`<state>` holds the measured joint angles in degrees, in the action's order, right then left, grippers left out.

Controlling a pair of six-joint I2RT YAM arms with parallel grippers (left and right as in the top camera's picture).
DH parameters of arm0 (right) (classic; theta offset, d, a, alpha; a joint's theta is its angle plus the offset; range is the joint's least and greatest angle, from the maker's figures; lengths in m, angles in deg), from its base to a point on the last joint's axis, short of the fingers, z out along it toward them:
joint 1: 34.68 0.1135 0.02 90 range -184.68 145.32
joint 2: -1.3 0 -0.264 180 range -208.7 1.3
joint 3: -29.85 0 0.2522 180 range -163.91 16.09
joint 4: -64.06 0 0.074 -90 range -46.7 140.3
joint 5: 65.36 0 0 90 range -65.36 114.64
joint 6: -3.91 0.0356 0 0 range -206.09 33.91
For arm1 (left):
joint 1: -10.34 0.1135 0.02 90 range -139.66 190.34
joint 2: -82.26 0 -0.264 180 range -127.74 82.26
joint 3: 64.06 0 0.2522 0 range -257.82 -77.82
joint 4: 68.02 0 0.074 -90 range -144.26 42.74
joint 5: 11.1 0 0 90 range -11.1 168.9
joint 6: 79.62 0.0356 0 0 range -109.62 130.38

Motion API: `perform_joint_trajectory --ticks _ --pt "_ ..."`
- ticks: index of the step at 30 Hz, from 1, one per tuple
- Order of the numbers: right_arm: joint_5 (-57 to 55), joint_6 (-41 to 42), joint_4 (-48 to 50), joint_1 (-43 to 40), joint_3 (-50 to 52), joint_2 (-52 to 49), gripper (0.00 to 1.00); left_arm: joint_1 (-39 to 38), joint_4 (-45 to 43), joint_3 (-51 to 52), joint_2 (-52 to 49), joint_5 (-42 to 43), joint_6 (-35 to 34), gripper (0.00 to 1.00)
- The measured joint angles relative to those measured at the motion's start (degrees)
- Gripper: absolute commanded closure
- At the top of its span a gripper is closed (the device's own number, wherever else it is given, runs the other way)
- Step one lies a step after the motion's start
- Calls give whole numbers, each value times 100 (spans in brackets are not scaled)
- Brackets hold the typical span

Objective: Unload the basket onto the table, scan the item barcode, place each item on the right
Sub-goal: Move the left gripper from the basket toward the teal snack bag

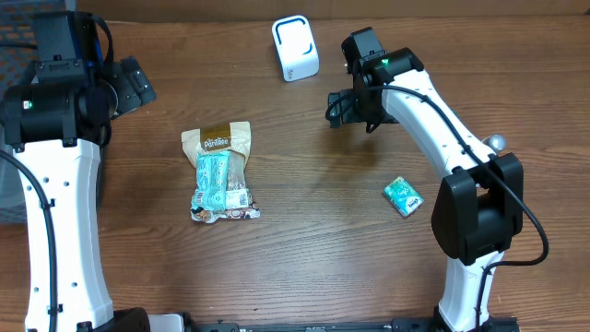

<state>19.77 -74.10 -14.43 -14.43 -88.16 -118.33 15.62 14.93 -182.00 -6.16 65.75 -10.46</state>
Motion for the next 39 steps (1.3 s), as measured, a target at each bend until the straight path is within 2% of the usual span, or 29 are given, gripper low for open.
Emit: perform_joint_trajectory --ticks 18,32,39 --pt "0 0 2 -2 0 0 0 17 -28 -4 -118 0 0 0" --pt "0 0 2 0 0 0 0 184 -70 -22 -2931 2 0 0" --pt "0 0 2 0 0 0 0 168 -481 -22 -4142 2 2 0"
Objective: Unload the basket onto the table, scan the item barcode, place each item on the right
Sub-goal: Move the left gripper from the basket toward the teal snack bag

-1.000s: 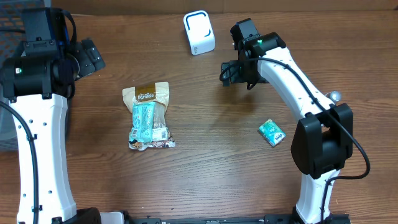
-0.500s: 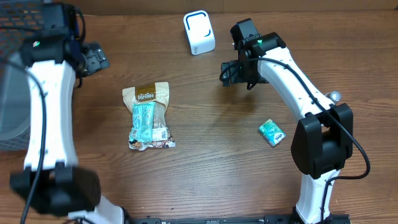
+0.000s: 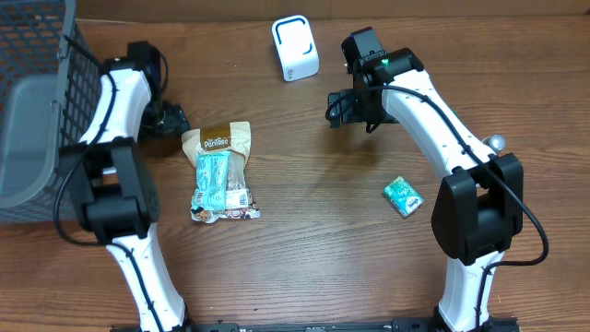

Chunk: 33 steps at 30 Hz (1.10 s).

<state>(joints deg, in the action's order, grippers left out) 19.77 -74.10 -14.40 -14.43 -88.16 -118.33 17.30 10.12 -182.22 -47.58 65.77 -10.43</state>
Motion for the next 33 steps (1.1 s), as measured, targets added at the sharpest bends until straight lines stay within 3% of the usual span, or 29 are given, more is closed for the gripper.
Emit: perform_joint_trajectory --ticks 9,14,23,27,33 --pt "4 0 7 0 0 0 0 7 -597 -175 -317 26 4 1" --pt "7 0 7 -2 0 0 0 46 -673 13 15 46 4 0" --pt "9 0 4 0 0 0 0 144 -2026 -131 4990 35 -2 0" --pt "13 0 4 0 0 0 0 144 -2026 -160 6043 22 -26 1" --pt "15 0 7 0 0 0 0 144 -1565 -57 6463 20 -192 0"
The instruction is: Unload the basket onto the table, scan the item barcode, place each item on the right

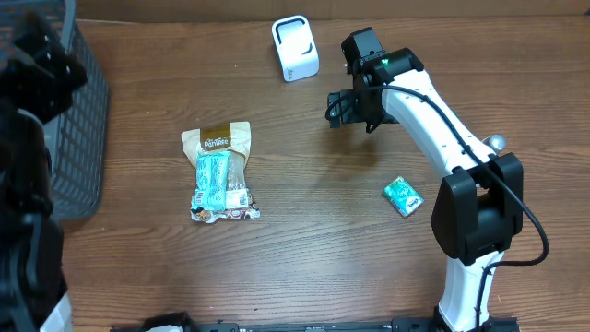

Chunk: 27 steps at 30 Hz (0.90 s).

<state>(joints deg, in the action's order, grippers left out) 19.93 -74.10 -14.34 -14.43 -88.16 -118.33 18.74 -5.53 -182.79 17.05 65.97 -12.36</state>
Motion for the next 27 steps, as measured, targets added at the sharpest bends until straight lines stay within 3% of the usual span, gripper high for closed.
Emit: perform_joint_trajectory --ticks 4,5,7,8,11,20,24,27 --pt "-4 0 -2 0 0 0 0 0 387 20 487 24 -46 0" --pt "-2 0 -4 -2 0 0 0 0 693 -2 546 76 -74 4" --pt "-4 2 -7 0 0 0 0 0 1425 0 595 232 -109 41" --pt "-2 2 -2 0 0 0 0 0 1860 20 542 354 -133 94" --pt "-2 0 2 0 0 0 0 0 2826 186 111 737 -155 96" --pt "0 0 -2 0 0 0 0 -55 3388 1298 -2275 2009 741 96" --pt "-2 2 -4 -2 0 0 0 -354 3259 1462 -3209 2159 1091 83" --pt "0 0 -2 0 0 0 0 -756 3174 1464 -3733 2107 1226 80"
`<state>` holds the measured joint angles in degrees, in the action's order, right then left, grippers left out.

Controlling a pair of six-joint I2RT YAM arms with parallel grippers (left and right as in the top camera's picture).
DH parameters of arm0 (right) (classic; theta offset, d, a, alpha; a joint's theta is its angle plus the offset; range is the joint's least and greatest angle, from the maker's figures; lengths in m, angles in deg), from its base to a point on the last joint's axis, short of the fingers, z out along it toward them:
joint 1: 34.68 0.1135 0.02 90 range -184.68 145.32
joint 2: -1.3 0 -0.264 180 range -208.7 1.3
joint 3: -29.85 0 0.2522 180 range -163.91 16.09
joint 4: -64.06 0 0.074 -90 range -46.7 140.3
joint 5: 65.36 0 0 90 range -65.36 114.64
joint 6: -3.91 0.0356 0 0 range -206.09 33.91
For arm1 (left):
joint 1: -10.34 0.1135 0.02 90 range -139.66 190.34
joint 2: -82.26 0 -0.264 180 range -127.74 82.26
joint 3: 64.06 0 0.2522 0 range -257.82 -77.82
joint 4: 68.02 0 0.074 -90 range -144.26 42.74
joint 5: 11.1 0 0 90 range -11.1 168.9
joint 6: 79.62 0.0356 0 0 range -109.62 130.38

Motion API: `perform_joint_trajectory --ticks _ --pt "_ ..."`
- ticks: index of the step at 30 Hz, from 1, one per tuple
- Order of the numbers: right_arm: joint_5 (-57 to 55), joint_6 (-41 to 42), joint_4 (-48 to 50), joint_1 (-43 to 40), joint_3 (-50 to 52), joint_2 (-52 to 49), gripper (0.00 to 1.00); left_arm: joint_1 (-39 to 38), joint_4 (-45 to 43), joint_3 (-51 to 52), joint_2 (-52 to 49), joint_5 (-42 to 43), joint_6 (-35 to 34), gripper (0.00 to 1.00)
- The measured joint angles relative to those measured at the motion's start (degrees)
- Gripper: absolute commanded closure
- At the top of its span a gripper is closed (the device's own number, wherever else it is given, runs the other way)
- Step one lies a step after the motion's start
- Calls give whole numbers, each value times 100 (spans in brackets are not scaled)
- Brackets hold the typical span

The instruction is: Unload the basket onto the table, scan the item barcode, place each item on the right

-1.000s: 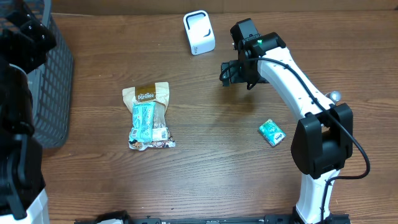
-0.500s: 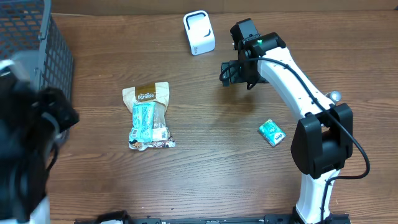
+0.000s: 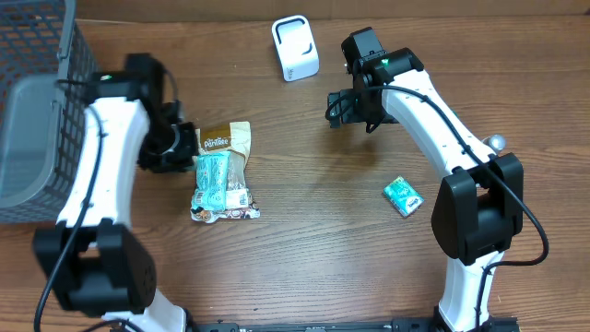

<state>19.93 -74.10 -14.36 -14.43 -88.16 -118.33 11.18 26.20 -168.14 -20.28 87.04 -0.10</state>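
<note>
A snack bag (image 3: 221, 173) with a tan top and teal middle lies flat left of centre in the overhead view. My left gripper (image 3: 182, 148) is low at the bag's upper left edge, its jaws apart and nothing between them. The white barcode scanner (image 3: 295, 48) stands at the back centre. My right gripper (image 3: 333, 109) hangs open and empty to the right of and below the scanner, pointing left. Whether the left fingertips touch the bag is hidden by the gripper body.
A grey wire basket (image 3: 41, 101) fills the left edge, behind the left arm. A small green pack (image 3: 403, 196) lies at the right, beside the right arm's base link. Bare wood lies between the bag and the right arm.
My left arm was raised close to the camera at the far left. Now it reaches down with its gripper at the bag's left edge. Bag, scanner and right arm are unchanged.
First my left arm stood high at the left, away from the bag. Then its gripper was down near the bag's top left corner. After that the arm was up near the camera. Now the gripper sits at the bag's left edge. The bag has not shifted.
</note>
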Motion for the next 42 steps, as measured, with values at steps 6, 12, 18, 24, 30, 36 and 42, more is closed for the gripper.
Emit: perform_joint_trajectory --ticks 6,12,18,24,30,36,42 --pt "-2 0 0 0 0 0 0 -785 -205 4 -557 -251 13 72" --pt "0 -2 2 0 0 0 0 -1213 -713 9 -785 -863 -140 66" --pt "-2 0 0 0 0 0 0 -1211 -940 9 -863 -1038 -291 64" --pt "-2 0 2 0 0 0 0 -1211 -940 9 -911 -1056 -306 39" --pt "0 0 0 0 0 0 0 -1333 -1099 280 -916 -1058 -328 35" --pt "-2 0 0 0 0 0 0 -1438 -1491 776 -916 -1080 -326 49" --pt "0 0 -2 0 0 0 0 -1438 -1593 872 -916 -1200 -393 68"
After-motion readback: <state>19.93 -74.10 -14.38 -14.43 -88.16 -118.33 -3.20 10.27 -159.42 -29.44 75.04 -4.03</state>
